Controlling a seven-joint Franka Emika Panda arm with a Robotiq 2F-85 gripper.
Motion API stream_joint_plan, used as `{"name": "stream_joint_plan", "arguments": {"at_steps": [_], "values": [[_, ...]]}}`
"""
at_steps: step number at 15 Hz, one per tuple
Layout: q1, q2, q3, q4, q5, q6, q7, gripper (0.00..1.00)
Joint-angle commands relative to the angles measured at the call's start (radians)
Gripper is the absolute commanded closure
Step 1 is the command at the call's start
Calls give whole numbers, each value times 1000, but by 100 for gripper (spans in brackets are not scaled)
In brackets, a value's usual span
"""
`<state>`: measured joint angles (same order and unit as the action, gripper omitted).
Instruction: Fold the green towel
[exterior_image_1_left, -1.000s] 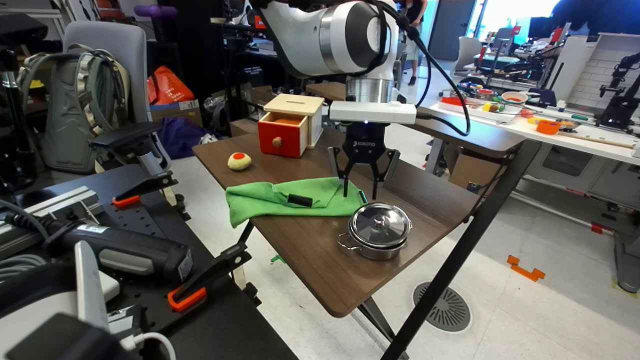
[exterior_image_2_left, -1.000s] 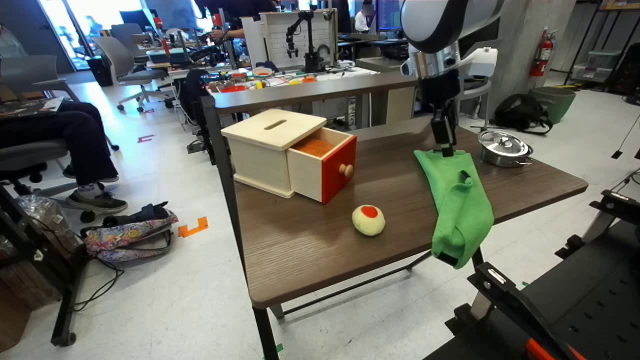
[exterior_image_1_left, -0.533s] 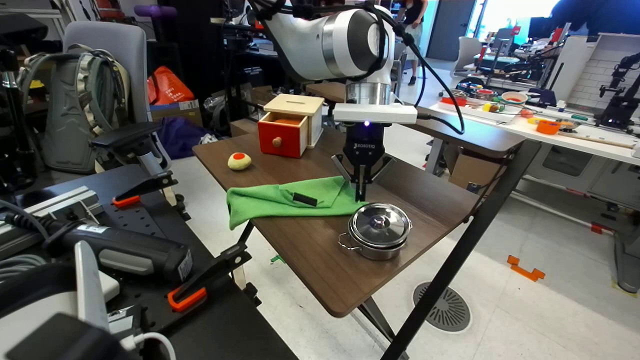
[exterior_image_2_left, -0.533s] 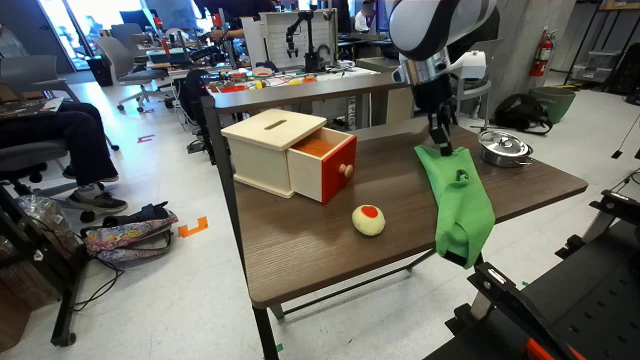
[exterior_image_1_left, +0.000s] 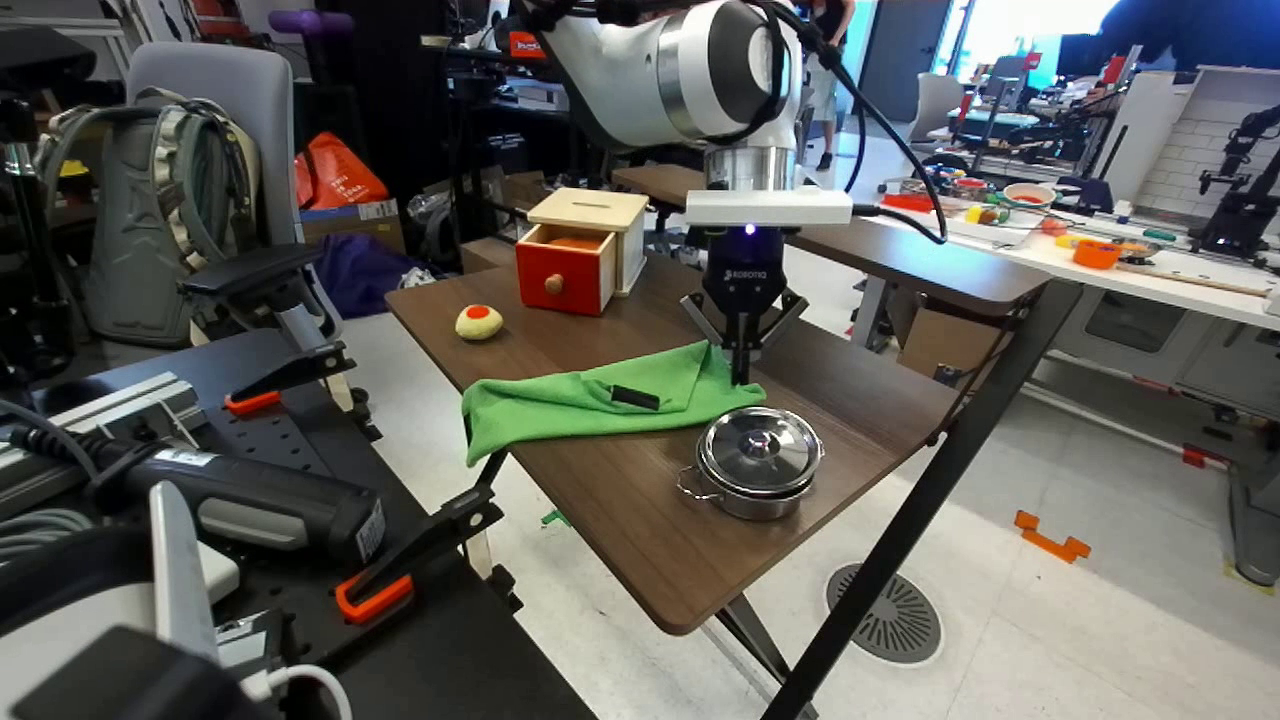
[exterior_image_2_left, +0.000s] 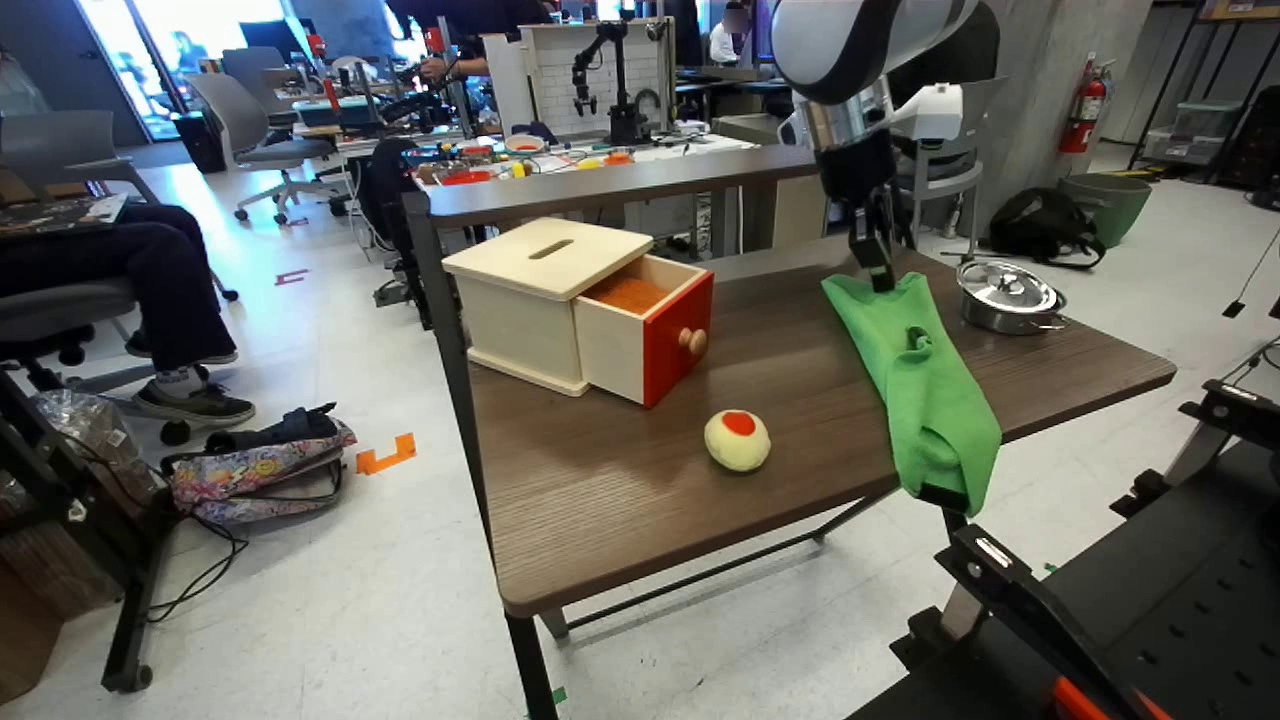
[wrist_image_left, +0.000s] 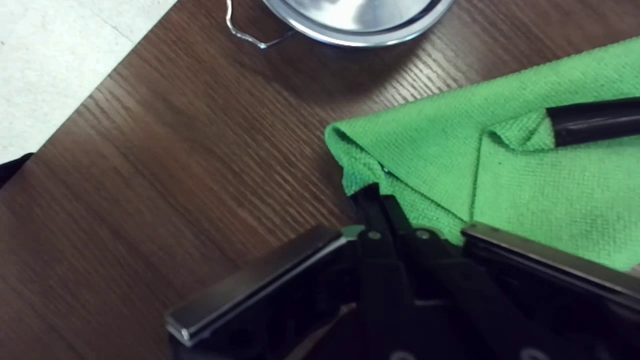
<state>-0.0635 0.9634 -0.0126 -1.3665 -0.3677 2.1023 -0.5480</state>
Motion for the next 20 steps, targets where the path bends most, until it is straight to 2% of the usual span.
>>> {"name": "stream_joint_plan", "arguments": {"at_steps": [1,6,10,15,20], "values": [[-9,-59,-3,-22,2,33,4,99],[-1,-150,-14,-96,-15,95,36,99],[21,-223,-19,-205,-39,146,56,99],[89,-278,-33,-348,-129,169,116,99],[149,-265,-30,-427,-223,147,152,99]]}}
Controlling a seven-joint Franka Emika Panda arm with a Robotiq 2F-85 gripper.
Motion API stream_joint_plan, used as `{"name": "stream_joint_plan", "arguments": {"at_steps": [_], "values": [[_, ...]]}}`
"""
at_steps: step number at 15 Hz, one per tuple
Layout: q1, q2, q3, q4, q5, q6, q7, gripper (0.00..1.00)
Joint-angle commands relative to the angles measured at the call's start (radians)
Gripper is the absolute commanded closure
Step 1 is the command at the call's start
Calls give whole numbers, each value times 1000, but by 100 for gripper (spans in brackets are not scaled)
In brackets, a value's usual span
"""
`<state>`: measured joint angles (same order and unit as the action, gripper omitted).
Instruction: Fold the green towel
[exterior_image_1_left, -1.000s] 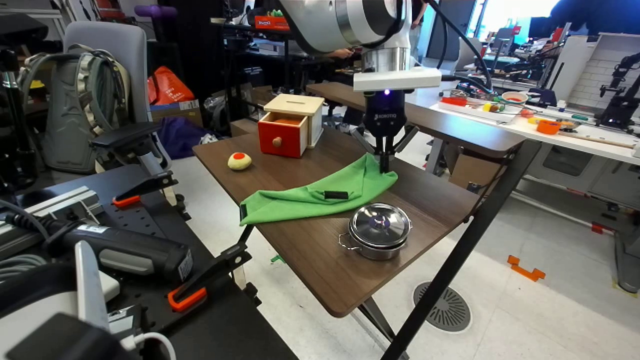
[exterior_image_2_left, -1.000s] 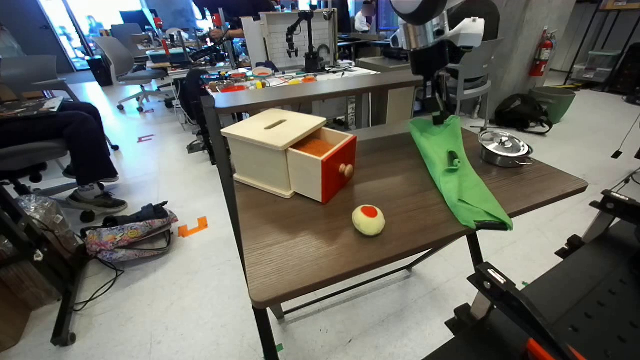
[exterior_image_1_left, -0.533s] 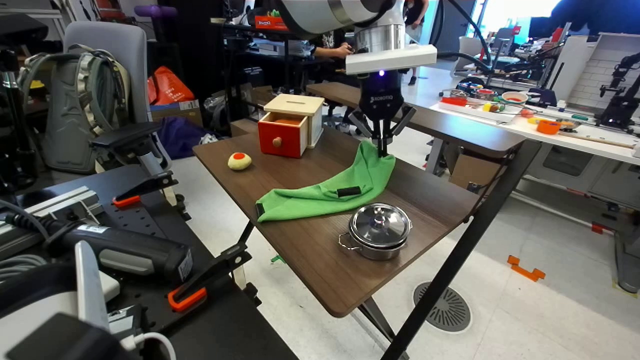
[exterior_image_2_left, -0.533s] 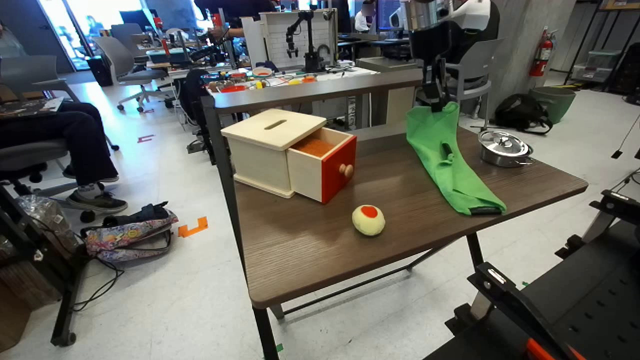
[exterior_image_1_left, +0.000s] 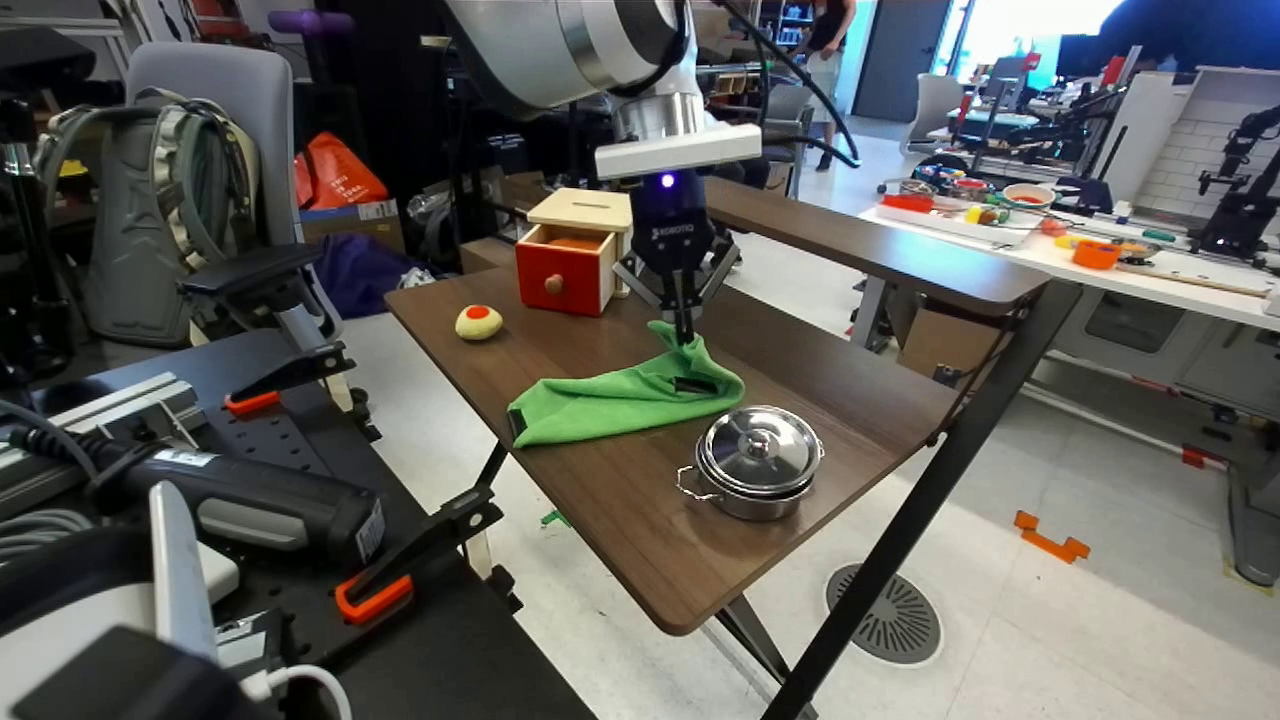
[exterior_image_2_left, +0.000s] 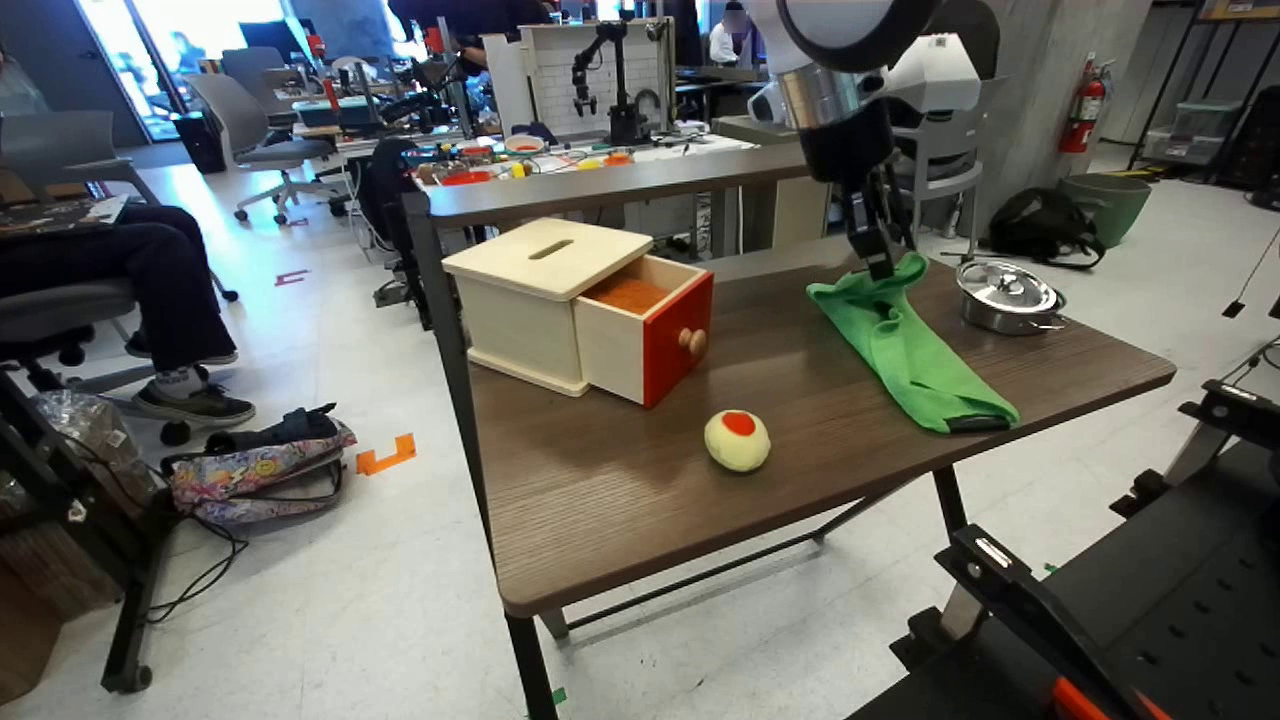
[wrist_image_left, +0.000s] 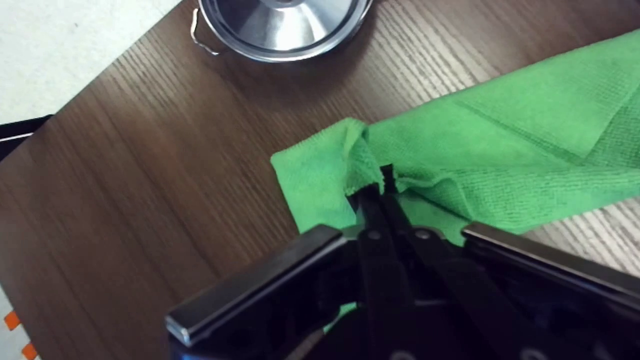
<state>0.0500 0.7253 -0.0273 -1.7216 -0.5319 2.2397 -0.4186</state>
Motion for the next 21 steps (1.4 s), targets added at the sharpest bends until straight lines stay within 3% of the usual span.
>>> {"name": "stream_joint_plan", "arguments": {"at_steps": [1,7,8,9,18,19,21], "values": [[38,-21,-11,-84,-72,17,22,99],[26,42,20,-57,-73,-5,-18,99],[24,52,22,-46,-66,-15,-24,71],[22,59,23,-39,-61,-23,-27,70],[0,50,25,-22,-26,-44,-22,5],[-4,39,25,-31,-25,-35,-18,0],[-10,-2,26,-70,-19,-10,0,0]]}}
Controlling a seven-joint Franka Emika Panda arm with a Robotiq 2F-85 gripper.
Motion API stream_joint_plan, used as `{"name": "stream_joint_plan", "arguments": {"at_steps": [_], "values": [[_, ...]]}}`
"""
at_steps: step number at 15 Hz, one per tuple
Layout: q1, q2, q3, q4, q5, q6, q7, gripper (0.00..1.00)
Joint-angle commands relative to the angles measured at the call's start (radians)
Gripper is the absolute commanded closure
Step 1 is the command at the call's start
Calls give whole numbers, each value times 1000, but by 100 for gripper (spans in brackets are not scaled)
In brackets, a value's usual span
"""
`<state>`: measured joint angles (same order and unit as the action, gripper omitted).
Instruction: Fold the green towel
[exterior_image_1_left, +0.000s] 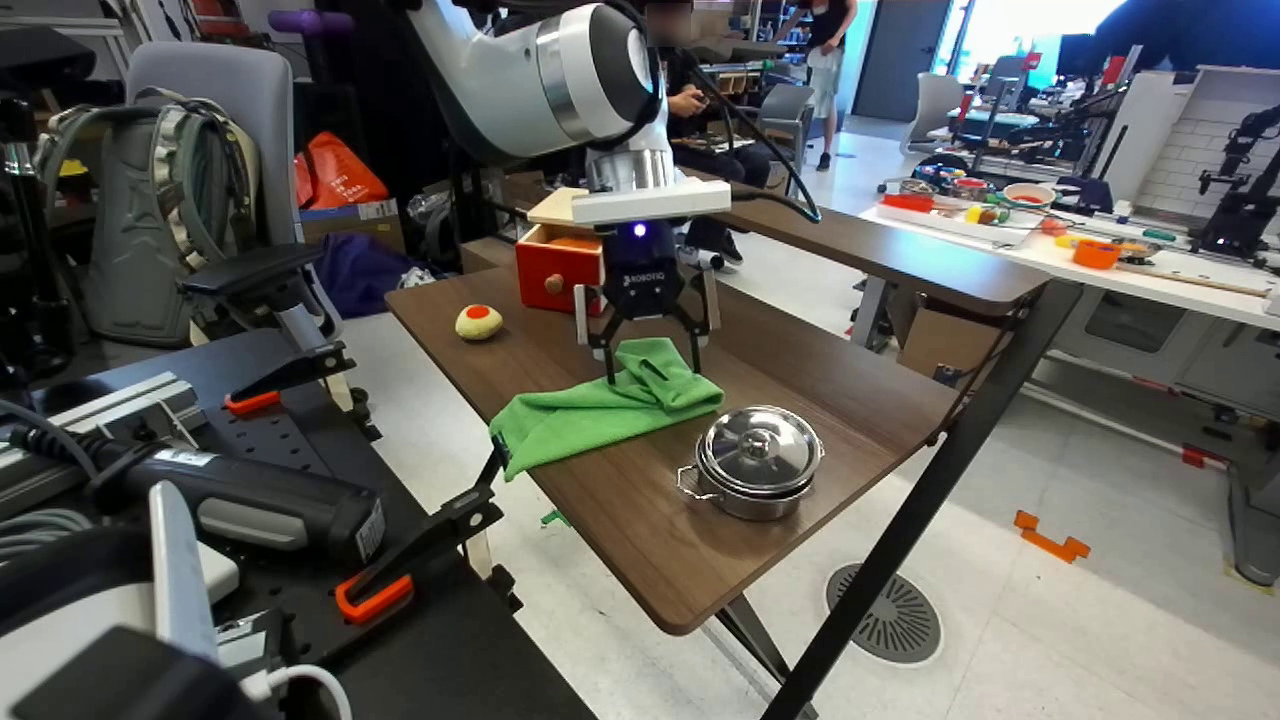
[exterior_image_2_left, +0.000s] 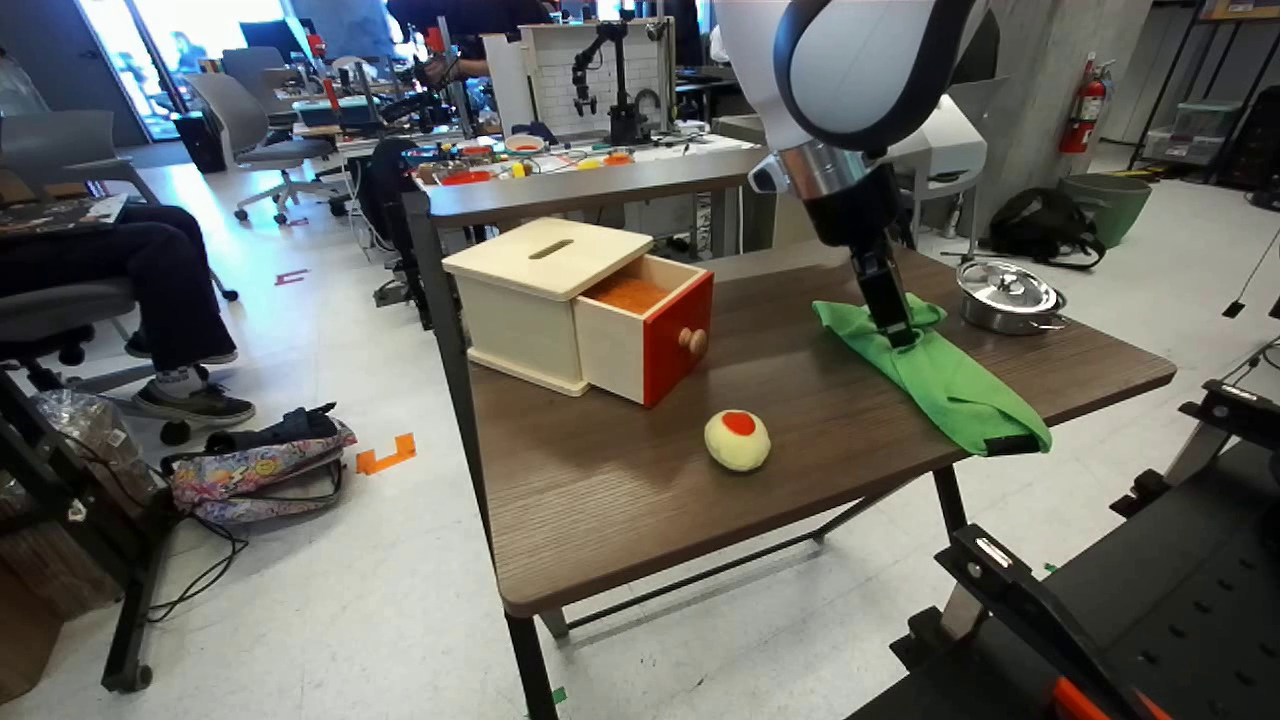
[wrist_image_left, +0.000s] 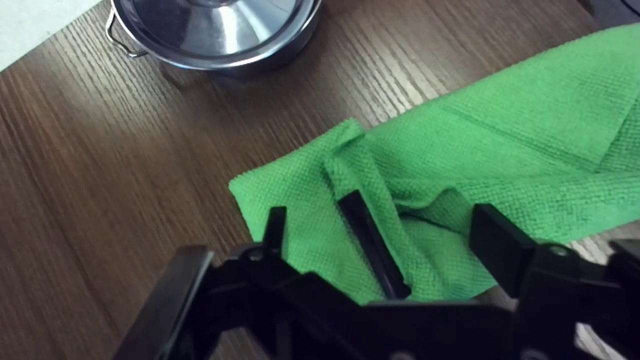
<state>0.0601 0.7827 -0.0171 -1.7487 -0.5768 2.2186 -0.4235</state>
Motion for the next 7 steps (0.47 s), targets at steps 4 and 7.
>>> {"name": "stream_joint_plan", "arguments": {"at_steps": [4,7], "values": [[-33,-174,27,-136,44,19,-30,0],[-16,-134,13,-89,30,3,-8,0]]}}
